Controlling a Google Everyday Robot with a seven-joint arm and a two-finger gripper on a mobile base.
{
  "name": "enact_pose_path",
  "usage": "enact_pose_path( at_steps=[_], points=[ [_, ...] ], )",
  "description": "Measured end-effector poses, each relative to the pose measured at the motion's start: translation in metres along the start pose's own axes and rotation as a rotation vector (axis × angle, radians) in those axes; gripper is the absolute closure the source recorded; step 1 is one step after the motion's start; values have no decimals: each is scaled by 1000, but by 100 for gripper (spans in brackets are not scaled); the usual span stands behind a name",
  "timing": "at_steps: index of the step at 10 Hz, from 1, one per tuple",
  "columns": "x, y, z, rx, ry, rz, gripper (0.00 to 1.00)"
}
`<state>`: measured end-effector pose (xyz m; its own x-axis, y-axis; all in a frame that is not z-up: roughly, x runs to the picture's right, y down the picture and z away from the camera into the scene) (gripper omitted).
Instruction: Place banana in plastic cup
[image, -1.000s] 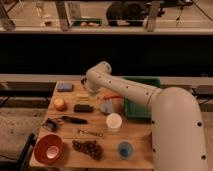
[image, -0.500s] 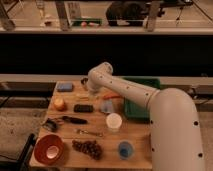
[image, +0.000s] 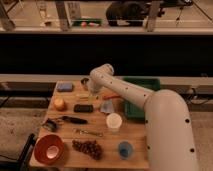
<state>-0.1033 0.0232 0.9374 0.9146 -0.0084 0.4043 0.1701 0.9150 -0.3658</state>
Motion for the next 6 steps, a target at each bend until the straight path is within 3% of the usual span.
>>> enact_pose_path(
  at_steps=[4, 6],
  points=[
    [2, -1, 16, -11, -2, 3, 20],
    [3, 0, 23, -22, -2, 4, 27]
  ],
)
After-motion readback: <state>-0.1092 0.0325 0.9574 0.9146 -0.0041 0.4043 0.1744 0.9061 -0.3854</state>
